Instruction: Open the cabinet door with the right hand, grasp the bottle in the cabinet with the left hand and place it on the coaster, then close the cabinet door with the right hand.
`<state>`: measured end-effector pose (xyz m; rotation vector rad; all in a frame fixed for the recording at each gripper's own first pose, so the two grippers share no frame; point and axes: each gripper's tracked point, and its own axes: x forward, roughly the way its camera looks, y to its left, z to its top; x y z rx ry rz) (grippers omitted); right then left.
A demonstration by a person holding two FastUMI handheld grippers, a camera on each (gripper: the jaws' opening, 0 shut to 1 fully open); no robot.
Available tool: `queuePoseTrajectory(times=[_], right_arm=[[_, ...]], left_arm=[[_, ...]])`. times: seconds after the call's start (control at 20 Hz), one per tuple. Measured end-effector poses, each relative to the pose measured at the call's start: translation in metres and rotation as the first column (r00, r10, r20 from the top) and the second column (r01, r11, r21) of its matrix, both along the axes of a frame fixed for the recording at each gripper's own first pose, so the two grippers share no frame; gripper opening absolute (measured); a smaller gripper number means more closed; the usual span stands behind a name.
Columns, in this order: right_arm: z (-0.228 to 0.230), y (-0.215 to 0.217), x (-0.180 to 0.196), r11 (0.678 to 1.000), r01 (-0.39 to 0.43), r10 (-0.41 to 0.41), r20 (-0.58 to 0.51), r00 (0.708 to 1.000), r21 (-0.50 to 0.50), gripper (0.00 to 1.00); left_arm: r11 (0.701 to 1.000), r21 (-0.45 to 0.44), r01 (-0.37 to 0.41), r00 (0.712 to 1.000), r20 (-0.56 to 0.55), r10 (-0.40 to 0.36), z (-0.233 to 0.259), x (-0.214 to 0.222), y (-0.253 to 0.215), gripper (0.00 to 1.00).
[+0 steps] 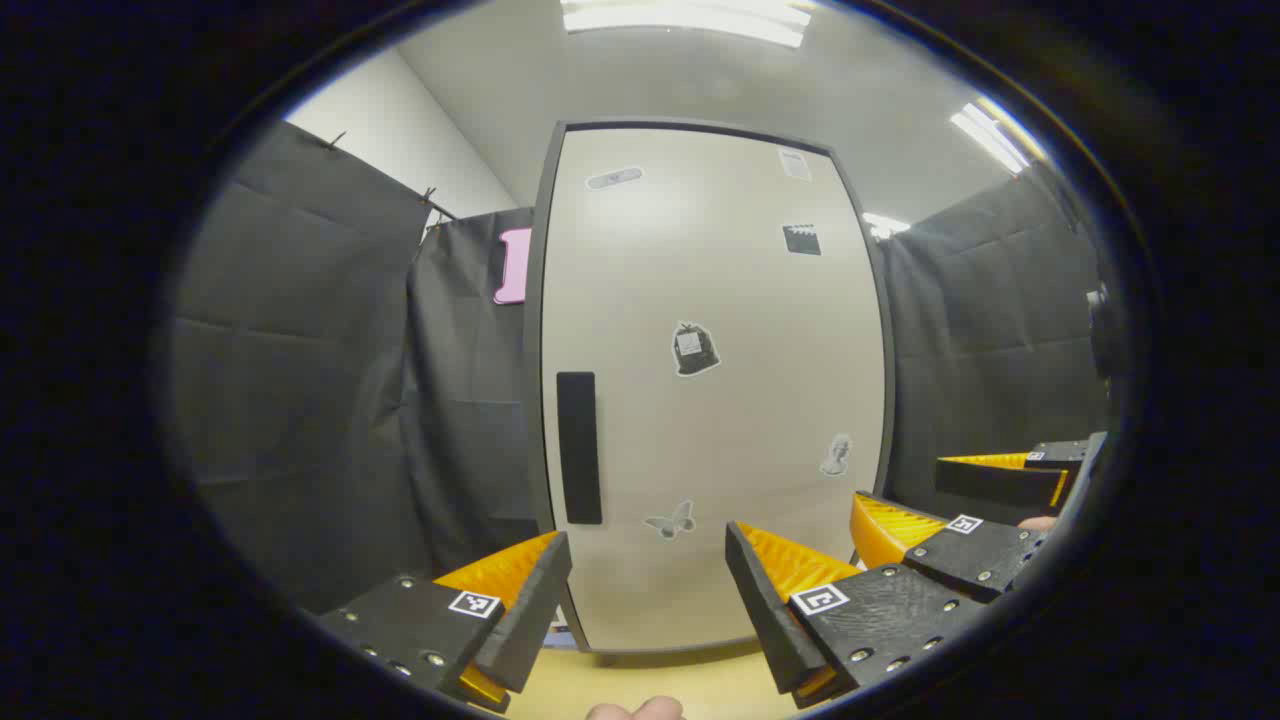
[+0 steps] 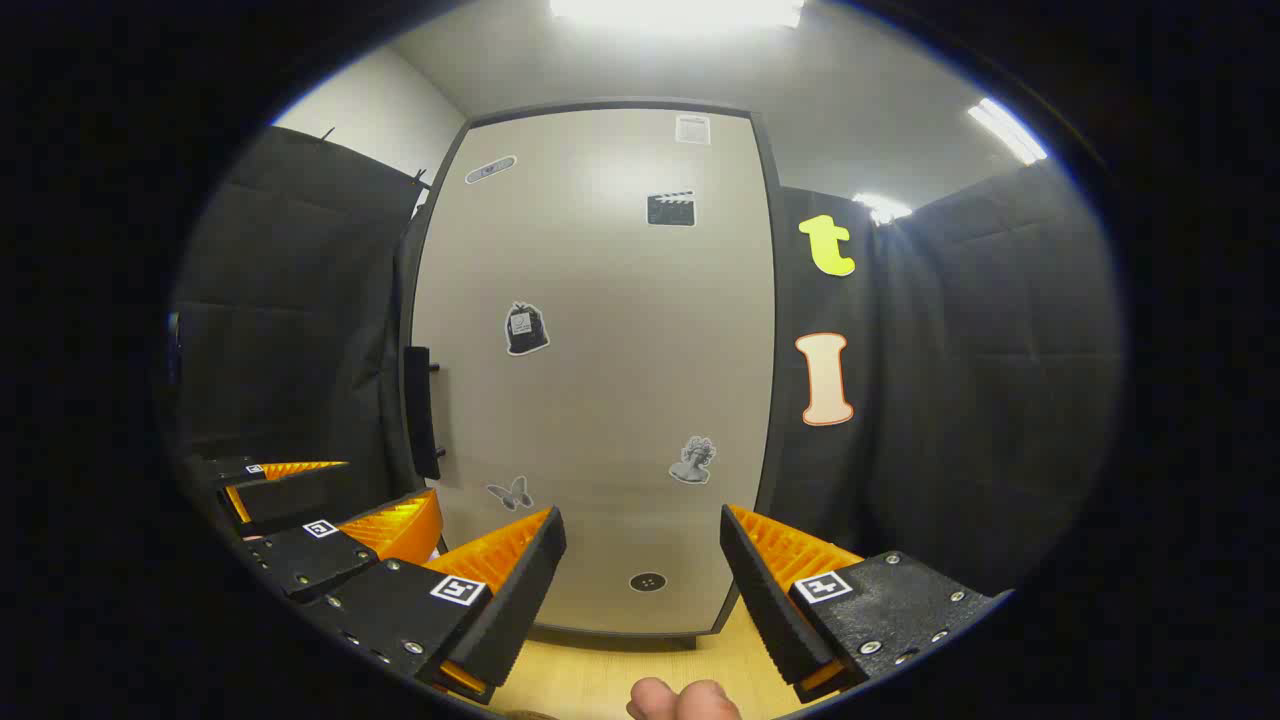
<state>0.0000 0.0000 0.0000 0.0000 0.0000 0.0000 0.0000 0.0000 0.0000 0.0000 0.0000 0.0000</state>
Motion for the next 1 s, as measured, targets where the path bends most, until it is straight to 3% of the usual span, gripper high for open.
queuePoseTrajectory(times=[0.25,0.3,0.35,0.4,0.45,0.55,0.75,0.85,0.9,0.95,1.0], right_arm=[[0.001,0.001,0.003,1.0,-0.014,0.014,0.008,1.0,-0.002,0.96],[0.001,0.0,0.002,1.0,-0.006,0.006,0.009,1.0,-0.003,0.96],[0.001,0.0,0.002,1.0,-0.009,0.009,0.008,1.0,-0.002,0.96],[0.002,0.002,0.004,1.0,-0.021,0.021,0.012,1.0,0.003,0.96],[0.002,0.001,0.003,1.0,-0.022,0.022,0.016,1.0,0.007,0.96],[0.003,-0.002,0.002,1.0,-0.018,0.018,0.023,1.0,0.009,0.96],[0.005,-0.002,0.002,1.0,-0.021,0.02,0.025,0.999,0.014,0.96],[0.001,-0.005,0.002,1.0,-0.008,0.008,0.013,1.0,0.01,0.96],[-0.001,-0.006,0.001,1.0,-0.007,0.007,0.008,1.0,0.013,0.96],[-0.001,-0.005,0.002,1.0,-0.013,0.013,0.006,1.0,0.021,0.96],[-0.002,-0.006,0.002,1.0,-0.011,0.011,0.002,1.0,0.024,0.96]], left_arm=[[1.0,-0.014,-0.028,1.0,0.0,0.028,-0.003,0.002,0.007,0.89],[0.999,-0.029,-0.023,1.0,-0.002,0.023,-0.004,0.002,0.008,0.84],[0.999,-0.038,-0.021,1.0,-0.002,0.021,-0.005,0.003,0.01,0.89],[0.999,-0.036,-0.026,1.0,0.004,0.026,-0.003,0.004,0.013,0.84],[0.999,-0.033,-0.025,1.0,0.012,0.025,-0.001,0.003,0.014,0.93],[1.0,-0.018,-0.026,0.999,0.02,0.026,0.002,0.002,0.014,0.84],[1.0,-0.011,-0.021,0.999,0.024,0.021,0.006,0.001,0.008,0.93],[1.0,-0.011,-0.024,0.999,0.027,0.025,0.008,0.0,0.009,0.89],[1.0,-0.007,-0.029,0.999,0.032,0.029,0.01,-0.001,0.01,0.93],[1.0,-0.005,-0.03,0.999,0.033,0.03,0.011,-0.002,0.011,0.89],[1.0,-0.003,-0.029,0.999,0.032,0.029,0.011,-0.002,0.011,0.93]])
